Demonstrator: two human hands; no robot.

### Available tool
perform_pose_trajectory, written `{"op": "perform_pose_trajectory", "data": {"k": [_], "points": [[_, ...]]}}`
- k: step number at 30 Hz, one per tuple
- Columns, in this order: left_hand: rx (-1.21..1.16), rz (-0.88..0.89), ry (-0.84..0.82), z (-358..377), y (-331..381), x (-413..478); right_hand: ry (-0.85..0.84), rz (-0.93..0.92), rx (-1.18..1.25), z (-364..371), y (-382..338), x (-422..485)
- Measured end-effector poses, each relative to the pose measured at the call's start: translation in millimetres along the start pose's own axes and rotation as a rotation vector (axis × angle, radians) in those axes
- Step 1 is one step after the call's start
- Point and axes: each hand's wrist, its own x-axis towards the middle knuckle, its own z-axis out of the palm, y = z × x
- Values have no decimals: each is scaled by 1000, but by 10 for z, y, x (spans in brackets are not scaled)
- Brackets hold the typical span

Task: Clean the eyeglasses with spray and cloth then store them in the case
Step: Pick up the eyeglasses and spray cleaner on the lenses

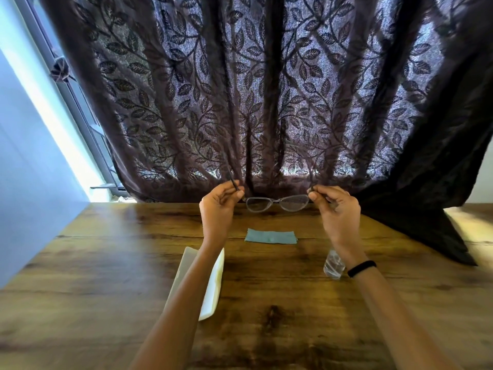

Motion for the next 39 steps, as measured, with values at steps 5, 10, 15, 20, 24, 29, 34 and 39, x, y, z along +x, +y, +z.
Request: {"op": "perform_pose_trajectory", "data": {"k": [5,10,15,20,24,29,34,39], "points": [[190,149,209,34,43,-94,30,-119,-158,20,-76,0],[533,707,-29,184,186,-218,-26,-274,-361,92,-193,-13],[708,838,-301,344,431,-229,-96,-397,-539,138,-227,-24],[723,657,-464,376,508,-120,-47,-401,-632,140,-198,-60],[745,617,-505,357,539,-61,-52,-459,-626,138,-184,-84],[730,617,-453,314,459,-66,-202,-459,-475,138,-168,-61],[620,574,-292,235,342,-31,-106,-397,-433,0,-59,-103],[532,398,-142,175,159,-7,130,-229,-528,-244,316,-286]]}}
